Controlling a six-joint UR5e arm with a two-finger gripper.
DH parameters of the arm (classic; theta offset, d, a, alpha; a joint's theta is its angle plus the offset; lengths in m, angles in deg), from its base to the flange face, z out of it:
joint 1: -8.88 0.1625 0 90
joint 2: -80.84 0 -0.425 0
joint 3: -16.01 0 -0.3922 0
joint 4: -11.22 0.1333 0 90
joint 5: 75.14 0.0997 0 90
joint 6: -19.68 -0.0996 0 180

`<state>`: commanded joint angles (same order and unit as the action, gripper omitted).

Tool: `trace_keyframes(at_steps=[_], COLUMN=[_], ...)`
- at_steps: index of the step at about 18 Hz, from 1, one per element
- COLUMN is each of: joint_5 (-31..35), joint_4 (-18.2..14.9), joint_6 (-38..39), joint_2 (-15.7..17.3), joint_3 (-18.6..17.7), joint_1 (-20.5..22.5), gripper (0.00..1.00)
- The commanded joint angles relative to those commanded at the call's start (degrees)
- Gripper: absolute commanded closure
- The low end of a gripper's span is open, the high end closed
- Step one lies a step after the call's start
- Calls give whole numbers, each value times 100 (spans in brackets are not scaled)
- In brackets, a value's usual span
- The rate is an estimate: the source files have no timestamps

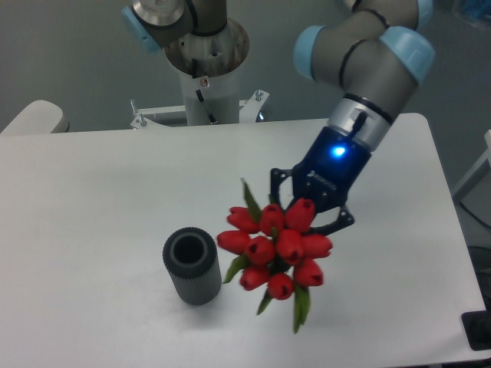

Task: Insert the flowers into the vase
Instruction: 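Carry the red tulip bunch with the gripper over the grey vase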

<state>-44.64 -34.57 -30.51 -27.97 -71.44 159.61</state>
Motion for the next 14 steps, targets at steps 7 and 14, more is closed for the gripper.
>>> trace_keyframes(at_steps=[7, 14], joint_5=[-657, -1983], joint_4=[18, 290], joint_6=[177, 45], joint_2=[18, -53], joint_3=[-97, -44], joint_1=[-62, -62], gripper=[81, 82])
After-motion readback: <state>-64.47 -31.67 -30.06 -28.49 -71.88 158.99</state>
